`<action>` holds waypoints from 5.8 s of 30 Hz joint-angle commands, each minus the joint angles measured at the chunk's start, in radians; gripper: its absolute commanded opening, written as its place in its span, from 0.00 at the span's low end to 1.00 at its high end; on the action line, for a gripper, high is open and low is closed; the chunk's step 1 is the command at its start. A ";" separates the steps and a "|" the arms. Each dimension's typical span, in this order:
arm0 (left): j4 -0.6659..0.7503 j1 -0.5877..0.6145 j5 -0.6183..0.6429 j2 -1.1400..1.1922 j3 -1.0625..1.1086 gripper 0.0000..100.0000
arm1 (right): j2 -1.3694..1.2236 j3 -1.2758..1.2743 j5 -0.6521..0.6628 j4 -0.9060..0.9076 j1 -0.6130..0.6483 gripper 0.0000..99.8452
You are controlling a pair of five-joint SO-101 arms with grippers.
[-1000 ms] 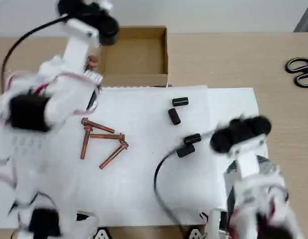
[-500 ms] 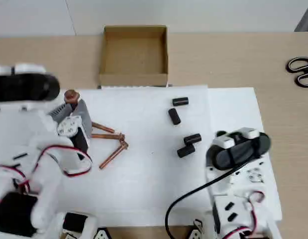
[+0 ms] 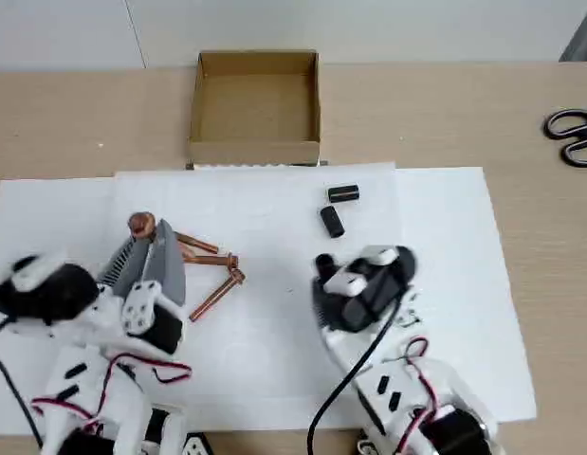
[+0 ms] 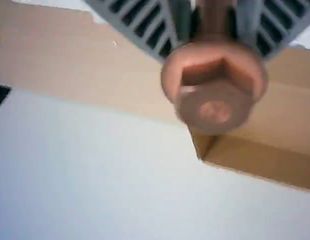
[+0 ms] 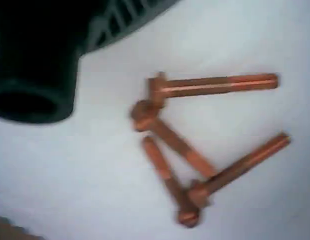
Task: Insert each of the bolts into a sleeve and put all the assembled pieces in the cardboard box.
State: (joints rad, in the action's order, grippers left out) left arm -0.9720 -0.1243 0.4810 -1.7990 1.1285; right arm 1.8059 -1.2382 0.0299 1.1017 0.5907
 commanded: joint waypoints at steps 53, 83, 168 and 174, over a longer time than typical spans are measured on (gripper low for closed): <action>0.028 -0.356 0.129 -0.008 0.102 0.01 | 0.004 -0.144 0.157 -0.298 0.252 0.00; -0.192 -0.494 -0.058 -0.008 0.120 0.01 | 0.004 -0.052 0.218 -0.297 0.194 0.00; -0.163 0.077 -0.184 -0.012 0.254 0.01 | -1.388 0.839 -0.144 -0.567 -0.266 0.00; -0.163 0.077 -0.183 -0.012 0.254 0.01 | -1.692 1.197 -0.144 -0.558 -0.266 0.00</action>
State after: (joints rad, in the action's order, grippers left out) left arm -1.1607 -0.0537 0.3015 -1.8021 1.3863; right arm 0.2133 -0.2562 -0.1082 0.5692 0.3284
